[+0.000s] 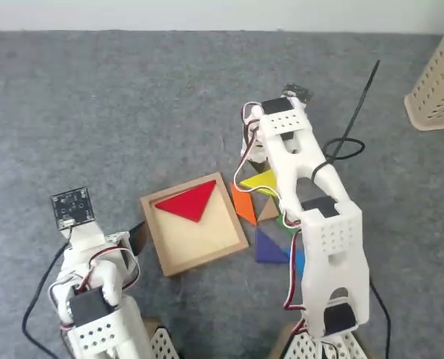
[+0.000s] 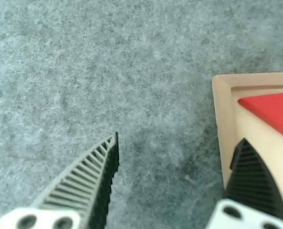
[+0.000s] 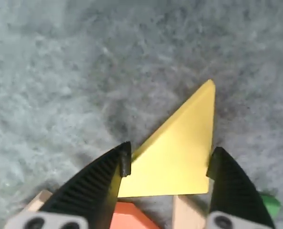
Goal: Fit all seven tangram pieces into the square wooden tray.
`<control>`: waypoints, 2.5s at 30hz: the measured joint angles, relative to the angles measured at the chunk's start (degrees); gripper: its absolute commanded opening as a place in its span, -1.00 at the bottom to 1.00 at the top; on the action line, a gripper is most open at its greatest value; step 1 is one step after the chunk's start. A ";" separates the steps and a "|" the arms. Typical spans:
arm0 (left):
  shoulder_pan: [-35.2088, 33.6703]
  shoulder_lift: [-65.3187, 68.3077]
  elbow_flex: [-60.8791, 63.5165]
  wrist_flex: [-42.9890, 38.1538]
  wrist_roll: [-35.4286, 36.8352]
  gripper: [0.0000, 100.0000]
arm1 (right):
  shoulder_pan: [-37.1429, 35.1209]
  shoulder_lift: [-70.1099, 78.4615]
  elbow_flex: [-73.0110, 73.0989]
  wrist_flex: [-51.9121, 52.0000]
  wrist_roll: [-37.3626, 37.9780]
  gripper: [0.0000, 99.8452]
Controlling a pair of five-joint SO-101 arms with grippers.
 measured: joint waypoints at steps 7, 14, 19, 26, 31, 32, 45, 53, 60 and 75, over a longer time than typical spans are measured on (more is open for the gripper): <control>0.00 0.00 0.00 0.00 0.00 -0.29 | 0.00 2.37 -0.53 0.00 -0.44 -0.42; 0.00 0.00 0.00 0.00 0.00 -0.29 | 0.00 2.37 -0.97 2.20 -0.62 -0.41; 0.00 0.00 0.00 0.00 0.00 -0.29 | -1.05 2.37 -0.97 4.13 -3.16 -0.19; 0.00 0.00 0.00 0.00 0.00 -0.29 | -2.81 2.37 -0.97 6.24 -3.78 -0.22; 0.00 0.00 0.00 0.00 0.00 -0.29 | -2.81 2.46 -0.97 6.24 -3.78 -0.39; 0.00 0.00 0.00 0.00 0.00 -0.29 | -2.81 2.46 -0.97 6.24 -3.78 -0.44; 0.00 0.00 0.00 0.00 0.00 -0.29 | -0.09 2.29 -1.05 5.71 -1.41 -0.61; 0.00 0.00 0.00 0.00 0.00 -0.29 | 8.18 3.43 -4.57 2.73 28.75 -0.61; 0.00 0.00 0.00 0.00 0.00 -0.29 | 6.77 3.08 -4.75 5.01 36.92 -0.61; 0.00 0.00 0.00 0.00 0.00 -0.29 | -4.31 -30.07 34.29 -10.73 34.55 -0.61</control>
